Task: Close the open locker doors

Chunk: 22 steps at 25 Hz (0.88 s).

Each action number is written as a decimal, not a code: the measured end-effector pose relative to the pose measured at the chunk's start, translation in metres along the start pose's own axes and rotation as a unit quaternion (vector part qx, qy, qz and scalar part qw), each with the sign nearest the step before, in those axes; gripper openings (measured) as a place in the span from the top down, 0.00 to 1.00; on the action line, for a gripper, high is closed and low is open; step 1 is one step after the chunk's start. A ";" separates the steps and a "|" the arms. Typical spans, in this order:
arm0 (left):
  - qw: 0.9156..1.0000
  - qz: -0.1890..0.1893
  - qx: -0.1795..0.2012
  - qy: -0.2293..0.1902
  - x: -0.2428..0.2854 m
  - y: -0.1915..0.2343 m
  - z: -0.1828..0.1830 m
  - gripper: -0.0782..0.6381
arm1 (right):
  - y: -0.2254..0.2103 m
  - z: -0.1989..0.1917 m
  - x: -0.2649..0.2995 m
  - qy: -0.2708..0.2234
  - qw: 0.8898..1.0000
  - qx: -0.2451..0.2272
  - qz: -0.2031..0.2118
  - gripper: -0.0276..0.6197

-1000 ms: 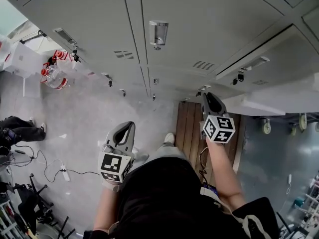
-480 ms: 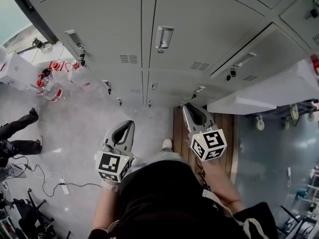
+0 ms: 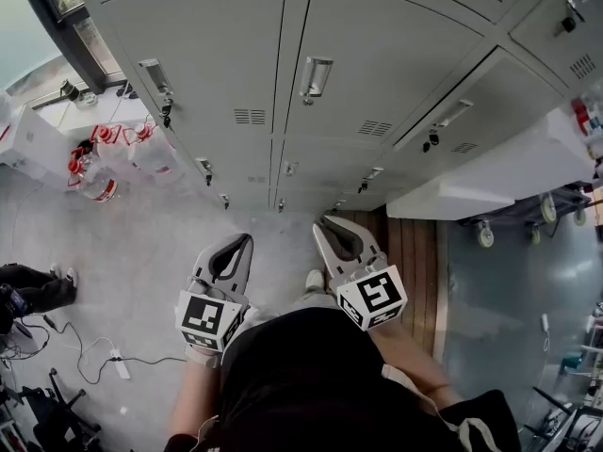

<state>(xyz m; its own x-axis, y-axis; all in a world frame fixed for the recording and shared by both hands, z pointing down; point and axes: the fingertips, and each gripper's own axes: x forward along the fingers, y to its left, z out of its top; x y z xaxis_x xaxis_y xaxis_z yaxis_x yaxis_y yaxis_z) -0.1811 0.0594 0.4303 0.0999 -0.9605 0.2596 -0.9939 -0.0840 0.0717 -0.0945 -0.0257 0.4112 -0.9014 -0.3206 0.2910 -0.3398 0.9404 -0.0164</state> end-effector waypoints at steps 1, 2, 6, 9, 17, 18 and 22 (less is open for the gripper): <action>1.000 -0.002 0.005 -0.001 -0.002 -0.001 0.001 0.86 | 0.005 0.000 0.000 0.000 1.000 -0.001 0.004 0.86; 1.000 -0.003 0.006 0.000 -0.004 -0.001 0.000 0.86 | 0.009 -0.001 -0.001 0.000 1.000 0.000 0.007 0.86; 1.000 -0.003 0.007 0.003 -0.011 -0.002 -0.004 0.86 | 0.023 -0.006 -0.003 0.003 1.000 0.015 0.024 0.86; 1.000 -0.007 0.015 -0.002 -0.013 -0.004 0.000 0.86 | 0.030 -0.009 -0.005 0.002 0.999 0.024 0.035 0.86; 1.000 -0.004 0.015 -0.002 -0.017 -0.010 -0.003 0.86 | 0.028 -0.011 -0.008 0.005 0.999 0.028 0.034 0.86; 1.000 -0.004 0.015 -0.002 -0.017 -0.010 -0.003 0.86 | 0.028 -0.012 -0.008 0.006 0.999 0.025 0.033 0.86; 1.000 -0.001 0.014 0.002 -0.018 -0.011 -0.006 0.86 | 0.026 -0.016 -0.010 0.011 0.999 0.024 0.032 0.86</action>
<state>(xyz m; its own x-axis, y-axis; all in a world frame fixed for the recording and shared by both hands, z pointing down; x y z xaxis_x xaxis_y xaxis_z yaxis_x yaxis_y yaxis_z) -0.1714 0.0788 0.4304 0.1014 -0.9596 0.2626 -0.9947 -0.0925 0.0458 -0.0903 0.0039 0.4234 -0.9154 -0.2576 0.3094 -0.2953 0.9520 -0.0810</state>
